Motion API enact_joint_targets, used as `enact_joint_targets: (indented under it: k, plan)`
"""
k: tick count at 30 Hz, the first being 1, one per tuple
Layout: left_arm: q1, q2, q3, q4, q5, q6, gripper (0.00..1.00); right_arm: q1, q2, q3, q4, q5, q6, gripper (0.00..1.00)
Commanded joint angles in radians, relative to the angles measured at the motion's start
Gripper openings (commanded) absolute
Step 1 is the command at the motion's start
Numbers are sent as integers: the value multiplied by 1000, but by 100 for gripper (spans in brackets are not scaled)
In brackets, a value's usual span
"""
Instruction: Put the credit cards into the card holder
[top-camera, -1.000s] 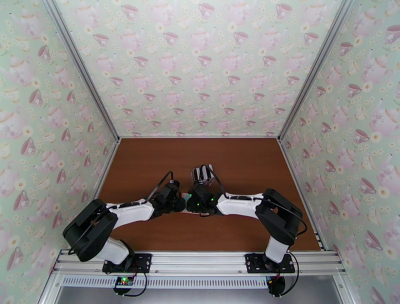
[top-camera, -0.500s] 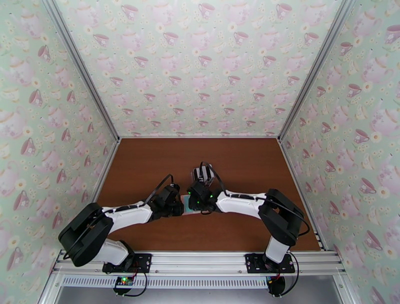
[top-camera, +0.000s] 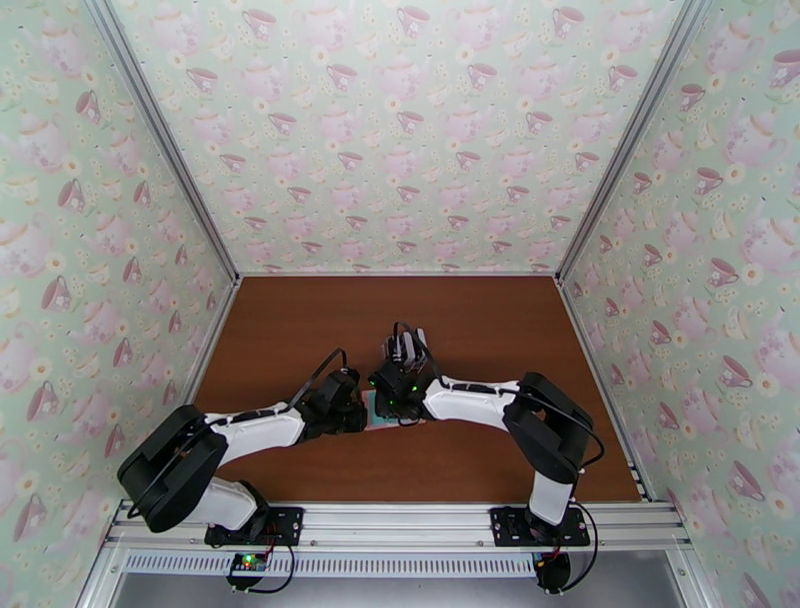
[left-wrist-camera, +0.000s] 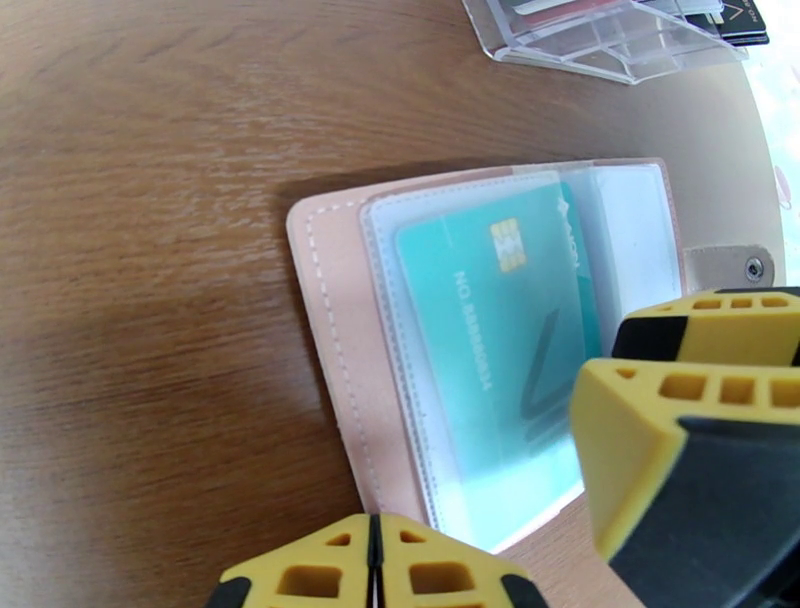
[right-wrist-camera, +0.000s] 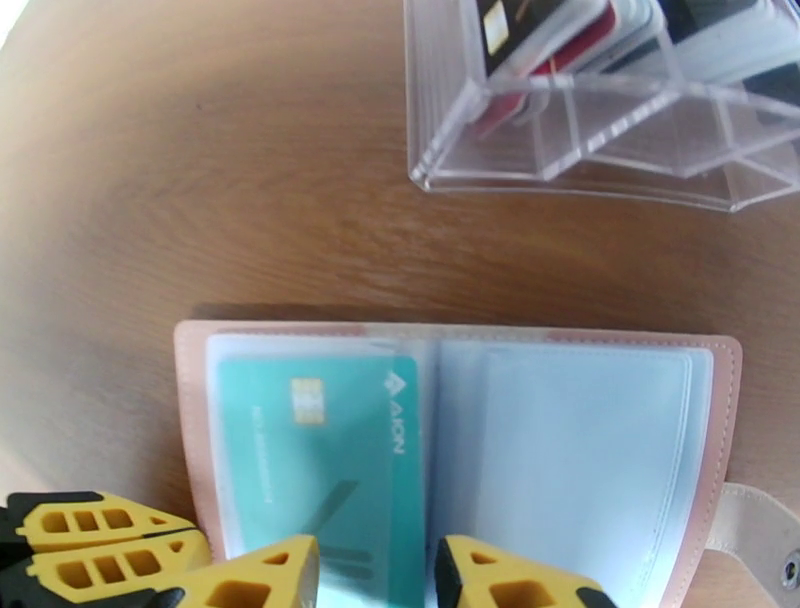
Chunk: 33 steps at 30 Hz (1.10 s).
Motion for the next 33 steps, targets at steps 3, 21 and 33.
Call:
enact_joint_targets:
  k: [3, 21, 33]
  plan:
    - [10, 17, -32, -1, 19, -14, 9, 0, 21, 23, 8, -4, -15, 37]
    - [53, 47, -26, 26, 42, -15, 3, 23, 16, 21, 88, -118, 25, 36]
    - [159, 10, 37, -66, 49, 56, 18, -27, -128, -45, 50, -50, 1, 42]
